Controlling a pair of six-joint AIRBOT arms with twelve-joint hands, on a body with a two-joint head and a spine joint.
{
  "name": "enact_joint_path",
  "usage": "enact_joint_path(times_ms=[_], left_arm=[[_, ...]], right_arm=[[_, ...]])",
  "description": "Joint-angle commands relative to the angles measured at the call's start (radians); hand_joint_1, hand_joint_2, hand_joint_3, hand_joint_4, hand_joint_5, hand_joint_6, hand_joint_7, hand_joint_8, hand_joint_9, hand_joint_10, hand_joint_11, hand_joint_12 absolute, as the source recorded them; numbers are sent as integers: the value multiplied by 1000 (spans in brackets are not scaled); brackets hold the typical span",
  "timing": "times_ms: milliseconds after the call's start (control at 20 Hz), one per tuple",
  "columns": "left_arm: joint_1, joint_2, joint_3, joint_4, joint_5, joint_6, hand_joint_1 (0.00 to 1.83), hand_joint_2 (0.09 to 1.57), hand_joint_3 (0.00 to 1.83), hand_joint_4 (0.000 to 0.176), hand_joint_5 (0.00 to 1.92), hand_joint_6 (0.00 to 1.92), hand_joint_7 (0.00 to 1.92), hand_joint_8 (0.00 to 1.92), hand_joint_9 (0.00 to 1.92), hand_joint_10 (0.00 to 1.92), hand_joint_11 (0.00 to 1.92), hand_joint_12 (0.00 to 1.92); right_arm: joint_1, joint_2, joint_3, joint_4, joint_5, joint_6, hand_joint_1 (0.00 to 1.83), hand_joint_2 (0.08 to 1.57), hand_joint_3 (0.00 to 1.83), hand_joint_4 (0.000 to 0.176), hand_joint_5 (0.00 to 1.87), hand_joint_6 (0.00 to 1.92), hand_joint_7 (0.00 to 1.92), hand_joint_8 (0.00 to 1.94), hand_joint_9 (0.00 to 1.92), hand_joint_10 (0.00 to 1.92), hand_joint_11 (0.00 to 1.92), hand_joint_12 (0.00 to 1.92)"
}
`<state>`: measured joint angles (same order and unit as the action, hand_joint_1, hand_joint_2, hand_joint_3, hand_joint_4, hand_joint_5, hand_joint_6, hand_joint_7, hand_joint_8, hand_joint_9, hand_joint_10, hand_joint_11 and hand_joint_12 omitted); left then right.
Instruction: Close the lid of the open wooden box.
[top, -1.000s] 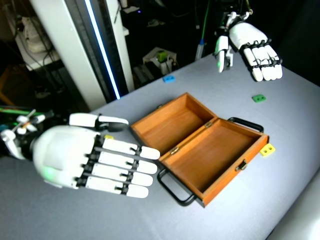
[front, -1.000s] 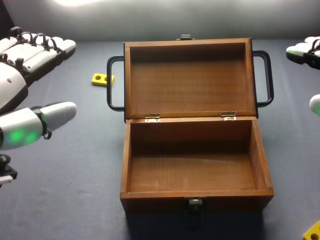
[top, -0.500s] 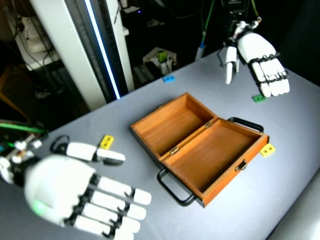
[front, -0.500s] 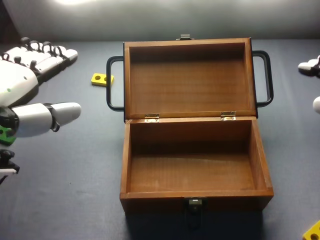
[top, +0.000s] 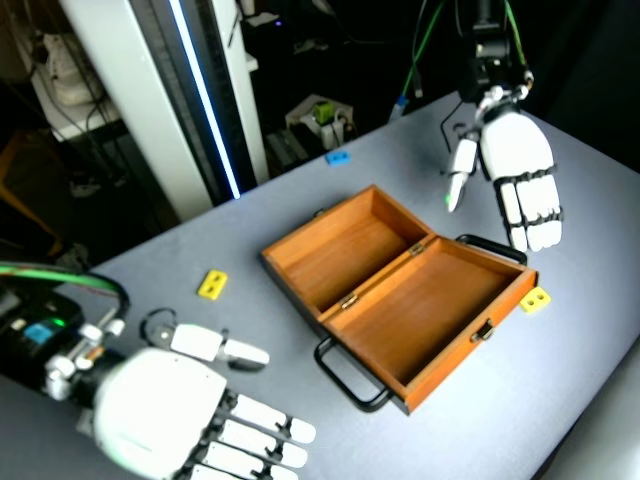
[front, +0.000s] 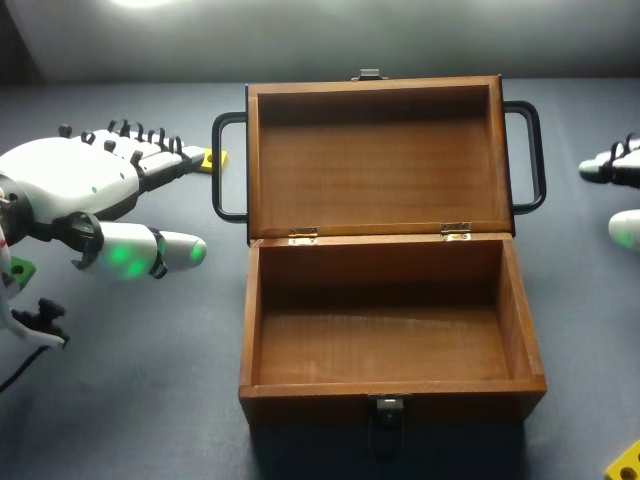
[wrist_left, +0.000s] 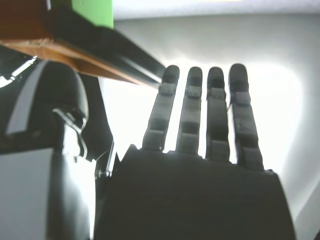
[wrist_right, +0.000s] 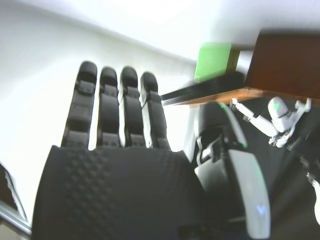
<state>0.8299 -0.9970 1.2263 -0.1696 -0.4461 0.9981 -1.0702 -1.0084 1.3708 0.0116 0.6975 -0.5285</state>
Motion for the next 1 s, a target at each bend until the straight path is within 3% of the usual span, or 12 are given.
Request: enact_joint_path(times_ms=[0,300,950], left_arm=[[-20,-7,9,8,-76,-1,0,1286,20,0,0,0,0,0,34,8,66,132],[-25,-29,20,22,-43,-1,2,1418,8,0,15,0,50,2,54,2,50,87],[-59,-62,22,82,-11,-1,0,1313,0,0,11,4,40,5,16,5,28,32]], right_arm=[[28,-4,8,-2,86,10,36,1428,7,0,274,2,243,3,166,2,189,18],[57,-30,16,-58,65,29,1,1427,6,0,272,6,240,8,160,6,183,12],[101,-52,16,-110,67,48,0,1399,0,0,268,2,238,3,165,5,198,18]])
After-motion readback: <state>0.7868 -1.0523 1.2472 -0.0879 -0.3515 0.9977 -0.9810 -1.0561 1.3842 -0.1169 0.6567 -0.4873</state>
